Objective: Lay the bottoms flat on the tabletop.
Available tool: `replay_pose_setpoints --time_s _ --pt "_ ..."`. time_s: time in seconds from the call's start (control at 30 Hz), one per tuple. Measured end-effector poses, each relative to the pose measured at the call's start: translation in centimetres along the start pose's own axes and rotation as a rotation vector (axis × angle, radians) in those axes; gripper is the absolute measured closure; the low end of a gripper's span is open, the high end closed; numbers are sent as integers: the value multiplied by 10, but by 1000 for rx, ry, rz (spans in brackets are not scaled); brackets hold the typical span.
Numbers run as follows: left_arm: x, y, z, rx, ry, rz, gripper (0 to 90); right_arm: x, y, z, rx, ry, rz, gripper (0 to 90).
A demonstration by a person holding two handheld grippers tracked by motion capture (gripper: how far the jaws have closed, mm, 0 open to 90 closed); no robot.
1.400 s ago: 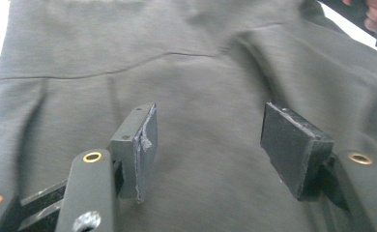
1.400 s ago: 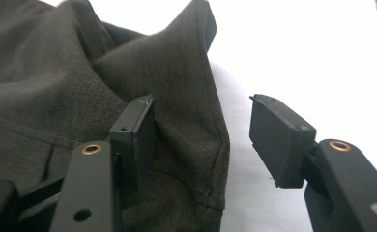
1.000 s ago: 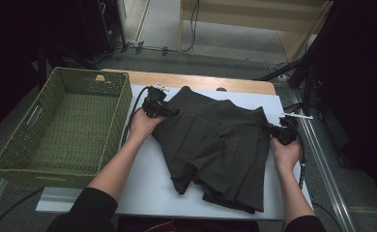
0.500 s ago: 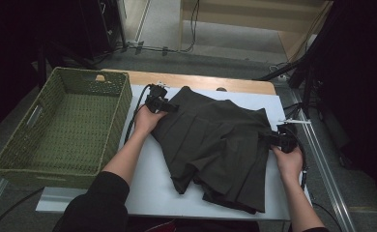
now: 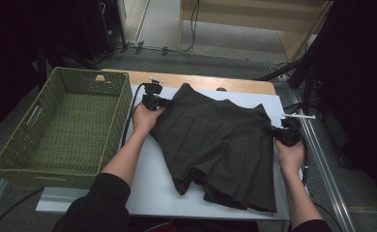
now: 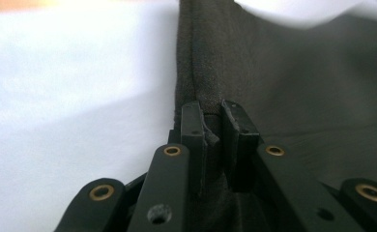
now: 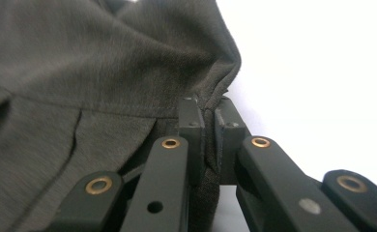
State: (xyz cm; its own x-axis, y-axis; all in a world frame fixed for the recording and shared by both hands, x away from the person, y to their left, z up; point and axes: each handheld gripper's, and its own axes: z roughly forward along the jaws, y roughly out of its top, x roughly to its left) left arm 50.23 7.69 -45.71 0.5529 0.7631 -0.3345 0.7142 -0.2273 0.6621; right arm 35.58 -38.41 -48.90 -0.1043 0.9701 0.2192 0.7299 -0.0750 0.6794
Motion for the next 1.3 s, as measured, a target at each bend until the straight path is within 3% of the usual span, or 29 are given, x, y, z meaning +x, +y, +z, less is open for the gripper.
replay_pose_setpoints --time_s 0.17,0.3,0.33,0.37,0.4,0.43,0.5,0.57,0.63,0.73,0.87,1.0,1.1,1.3 --pt "-10 13 -48 -111 -34 -14 821 3 34 -22 -55 1 -68 828" --pt "-21 18 -76 -201 -44 -16 820 4 64 -39 -132 35 -73 819" --pt "-22 19 -78 -220 -34 -8 818 4 68 -40 -151 23 -87 783" --pt "-23 20 -76 -228 -8 2 800 6 74 -37 -169 -6 -100 692" --pt "-23 21 -72 -210 19 10 735 6 78 -31 -174 -46 -105 629" --pt "-22 20 -69 -181 39 10 635 5 80 -25 -145 -47 -98 580" --pt "-20 17 -66 -150 9 4 567 4 78 -13 -77 -8 -65 542" --pt "-18 13 -63 -105 9 14 493 8 72 -7 -56 6 -81 541" --pt "-18 10 -62 -92 15 38 471 13 65 -3 -50 -13 -124 521" --pt "-20 6 -61 -73 19 50 442 15 62 -1 -42 20 -111 514" --pt "-24 -3 -56 -43 17 82 407 19 55 6 -40 29 -127 503" --pt "-29 -14 -54 -27 12 102 402 21 47 13 -25 54 -103 499" --pt "-33 -22 -54 -16 7 116 378 27 41 14 -32 66 -126 493" --pt "-39 -40 -57 -7 65 166 321 34 31 13 -40 84 -149 459"
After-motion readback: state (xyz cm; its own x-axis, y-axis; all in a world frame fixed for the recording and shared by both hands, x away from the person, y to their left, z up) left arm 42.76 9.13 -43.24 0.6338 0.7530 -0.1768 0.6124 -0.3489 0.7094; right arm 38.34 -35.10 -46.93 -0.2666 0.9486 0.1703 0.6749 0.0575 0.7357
